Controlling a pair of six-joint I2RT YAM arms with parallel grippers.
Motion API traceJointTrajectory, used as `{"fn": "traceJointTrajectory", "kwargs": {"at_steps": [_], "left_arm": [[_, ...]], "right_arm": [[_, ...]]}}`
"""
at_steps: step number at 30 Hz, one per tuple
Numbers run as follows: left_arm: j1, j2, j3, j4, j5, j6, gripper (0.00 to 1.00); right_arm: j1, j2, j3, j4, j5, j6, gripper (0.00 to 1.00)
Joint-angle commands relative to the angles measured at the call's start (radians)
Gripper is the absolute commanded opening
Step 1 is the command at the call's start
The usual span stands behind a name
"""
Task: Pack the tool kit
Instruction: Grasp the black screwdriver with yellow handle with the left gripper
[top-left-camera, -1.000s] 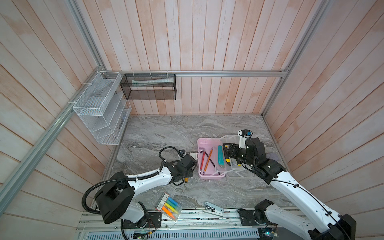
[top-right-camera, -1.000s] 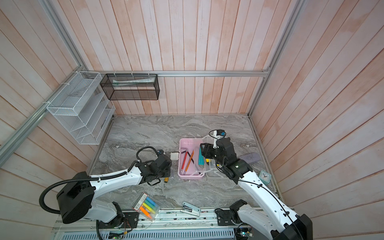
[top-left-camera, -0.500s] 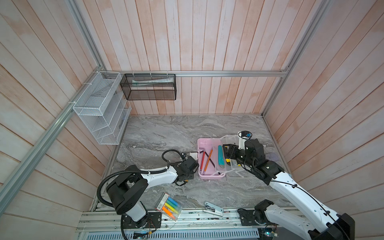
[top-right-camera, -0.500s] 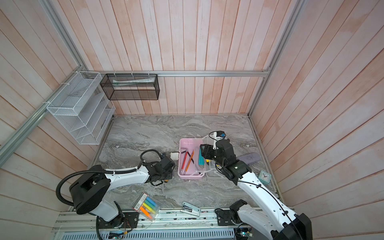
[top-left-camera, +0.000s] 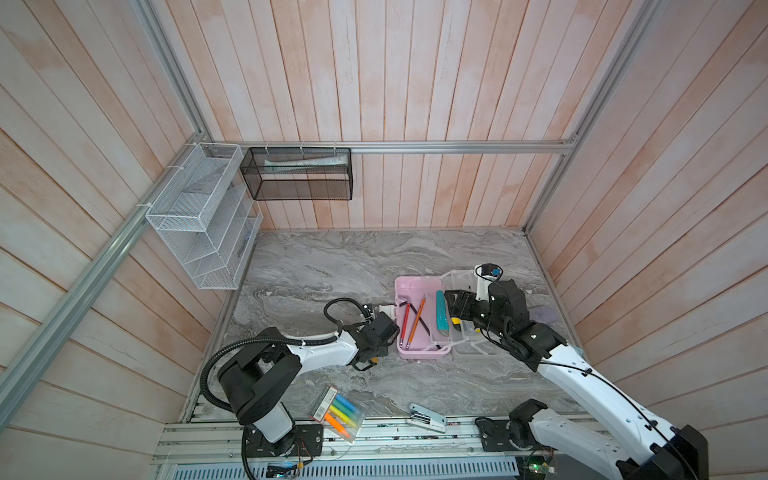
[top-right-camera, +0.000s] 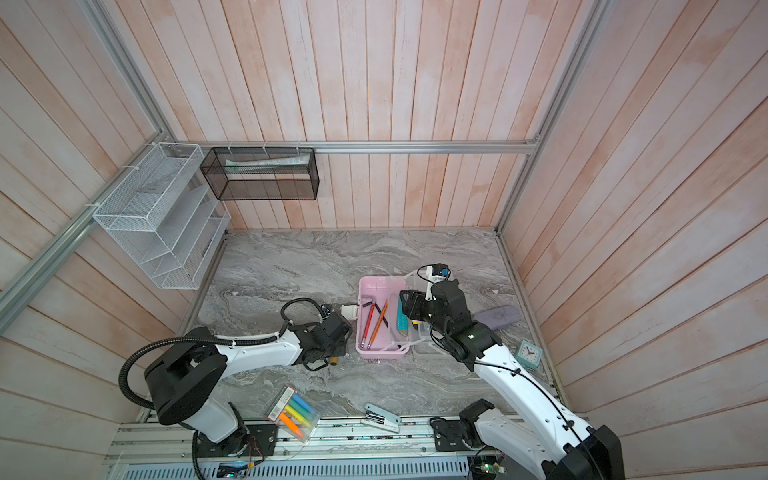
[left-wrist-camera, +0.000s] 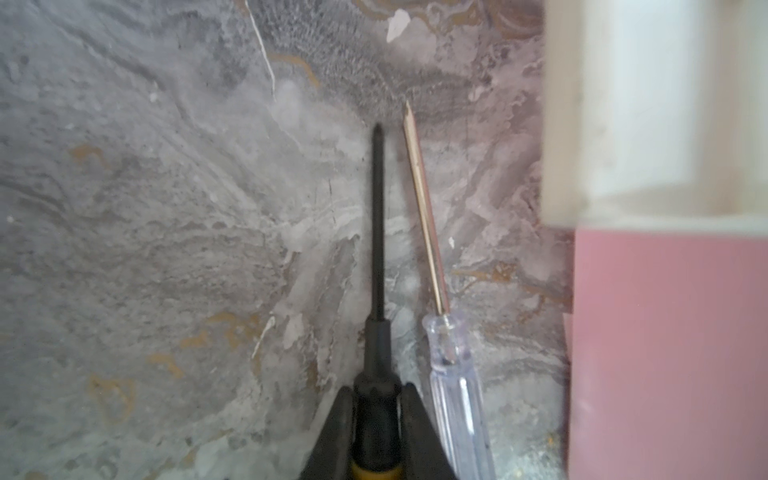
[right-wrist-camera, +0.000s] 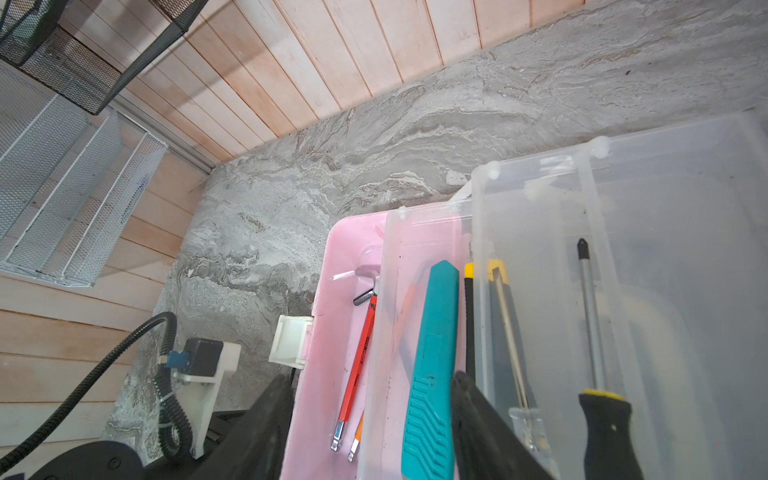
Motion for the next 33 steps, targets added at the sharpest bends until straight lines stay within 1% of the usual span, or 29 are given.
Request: {"fn": "traceJointTrajectory", "kwargs": {"at_steps": [1,2,5,8,13,18,21,22,23,24,25,28,30,33], "left_arm": [[0.005,0.054,-0.012,-0.071,0.005,-0.005,0.04],[0.006,0.053,-0.008,-0.083,-0.003,-0.002,0.00],[0.008,0.035,-0.005,-0.123,-0.030,0.006,0.00],[0.016,-0.015,-0.020,-0.148,-0.056,0.008,0.00],[0.042,-0.094,-0.057,-0.138,-0.052,0.008,0.00],[0.049,-0.091,-0.059,-0.150,-0.064,0.016,0.00],[0.057,-0.064,-0.047,-0.164,-0.062,0.023,0.00],[0.058,-0.054,-0.042,-0.172,-0.064,0.023,0.01],[0.058,-0.044,-0.038,-0.182,-0.067,0.020,0.06],[0.058,-0.039,-0.036,-0.185,-0.064,0.024,0.08],[0.058,-0.035,-0.037,-0.183,-0.058,0.030,0.13],[0.058,-0.025,-0.032,-0.193,-0.049,0.039,0.15],[0.058,-0.016,-0.025,-0.205,-0.046,0.044,0.19],[0.057,-0.002,-0.012,-0.224,-0.051,0.054,0.21]], "right_arm": [[-0.004,-0.013,-0.004,0.019,-0.015,0.000,0.60],[-0.007,-0.011,-0.002,0.021,-0.019,-0.002,0.60],[-0.015,-0.003,-0.003,0.034,-0.031,-0.003,0.60],[-0.024,0.007,-0.015,0.067,-0.054,0.008,0.60],[-0.033,0.030,-0.035,0.105,-0.073,0.021,0.60],[-0.039,0.049,-0.040,0.122,-0.089,0.028,0.60],[-0.041,0.055,-0.037,0.119,-0.094,0.026,0.60],[-0.041,0.055,-0.037,0.121,-0.095,0.028,0.60],[-0.041,0.054,-0.036,0.121,-0.096,0.028,0.60],[-0.042,0.053,-0.036,0.122,-0.098,0.028,0.60],[-0.042,0.053,-0.037,0.123,-0.098,0.027,0.60],[-0.048,0.058,-0.044,0.135,-0.105,0.027,0.60],[-0.050,0.064,-0.050,0.142,-0.110,0.032,0.60],[-0.052,0.062,-0.063,0.158,-0.118,0.038,0.60]]}}
